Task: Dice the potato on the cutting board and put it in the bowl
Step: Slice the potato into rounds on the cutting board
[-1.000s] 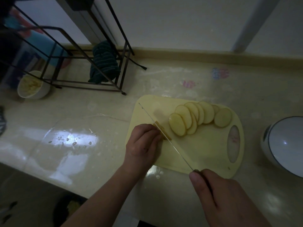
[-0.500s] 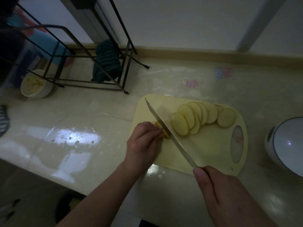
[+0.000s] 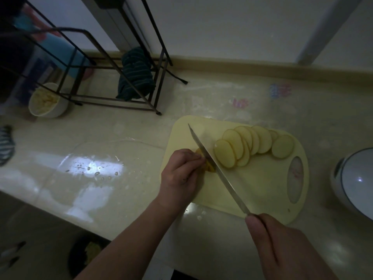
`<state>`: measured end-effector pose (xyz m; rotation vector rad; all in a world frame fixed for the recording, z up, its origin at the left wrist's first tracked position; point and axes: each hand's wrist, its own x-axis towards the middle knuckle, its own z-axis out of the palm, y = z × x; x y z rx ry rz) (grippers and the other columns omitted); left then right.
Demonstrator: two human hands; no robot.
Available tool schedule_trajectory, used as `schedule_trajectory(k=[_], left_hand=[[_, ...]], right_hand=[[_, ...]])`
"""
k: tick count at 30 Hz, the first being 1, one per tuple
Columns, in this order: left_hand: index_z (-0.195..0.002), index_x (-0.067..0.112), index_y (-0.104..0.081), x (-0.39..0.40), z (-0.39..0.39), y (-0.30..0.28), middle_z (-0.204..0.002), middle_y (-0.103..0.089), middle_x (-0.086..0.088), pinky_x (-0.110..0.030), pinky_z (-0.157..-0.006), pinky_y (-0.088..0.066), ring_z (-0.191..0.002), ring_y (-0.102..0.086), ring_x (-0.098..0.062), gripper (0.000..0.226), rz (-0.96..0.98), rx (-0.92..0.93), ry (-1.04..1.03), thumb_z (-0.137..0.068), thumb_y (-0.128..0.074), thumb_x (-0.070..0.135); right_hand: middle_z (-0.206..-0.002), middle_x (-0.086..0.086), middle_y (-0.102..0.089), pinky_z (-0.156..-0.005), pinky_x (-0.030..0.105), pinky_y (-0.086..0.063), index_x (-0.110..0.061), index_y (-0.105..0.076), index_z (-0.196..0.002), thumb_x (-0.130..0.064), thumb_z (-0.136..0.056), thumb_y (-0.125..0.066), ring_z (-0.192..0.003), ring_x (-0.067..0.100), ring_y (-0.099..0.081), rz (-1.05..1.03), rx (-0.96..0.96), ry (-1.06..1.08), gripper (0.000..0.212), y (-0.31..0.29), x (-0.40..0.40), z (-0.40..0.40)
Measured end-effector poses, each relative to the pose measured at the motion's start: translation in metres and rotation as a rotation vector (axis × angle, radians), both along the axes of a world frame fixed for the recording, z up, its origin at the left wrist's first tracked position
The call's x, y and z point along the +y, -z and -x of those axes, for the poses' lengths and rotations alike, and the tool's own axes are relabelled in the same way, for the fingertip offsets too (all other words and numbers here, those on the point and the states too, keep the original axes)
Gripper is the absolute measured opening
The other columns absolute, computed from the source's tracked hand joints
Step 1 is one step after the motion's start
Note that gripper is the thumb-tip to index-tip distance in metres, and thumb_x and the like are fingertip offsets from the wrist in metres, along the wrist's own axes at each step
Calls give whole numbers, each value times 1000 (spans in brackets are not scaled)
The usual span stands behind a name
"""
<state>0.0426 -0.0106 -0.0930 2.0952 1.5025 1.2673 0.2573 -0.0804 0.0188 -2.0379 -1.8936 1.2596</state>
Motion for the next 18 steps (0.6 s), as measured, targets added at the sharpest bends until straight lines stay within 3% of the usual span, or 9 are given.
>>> schedule_trajectory(k=[10,16,18], left_hand=[[-89,-7,-76,0,3,3,-90,-68,-18,-39,-82,-56,-90,-66,-33,16,-13,-12,-13,-78,-71,-18],[-96,1,-72,0,3,7,-96,-65,-12,-37,-84,-55,-93,-64,-31,15,-46,-43,24,-86,-67,-9],[-99,3,-70,-1,3,8,-97,-65,-11,-37,-84,-55,-93,-64,-31,16,-49,-54,21,-88,-65,-8]], right_hand=[[-71,-3,-62,-70,32,-44,-38,-47,-80,-90,-55,21,-80,15,-64,-83,70,14,89,18,13,23],[-92,-1,-73,-69,24,-39,-46,-39,-73,-91,-32,32,-97,15,-66,37,-25,61,94,9,-9,9],[-96,-1,-72,-71,25,-39,-45,-37,-73,-90,-32,34,-100,16,-65,46,-37,40,94,14,-7,11]])
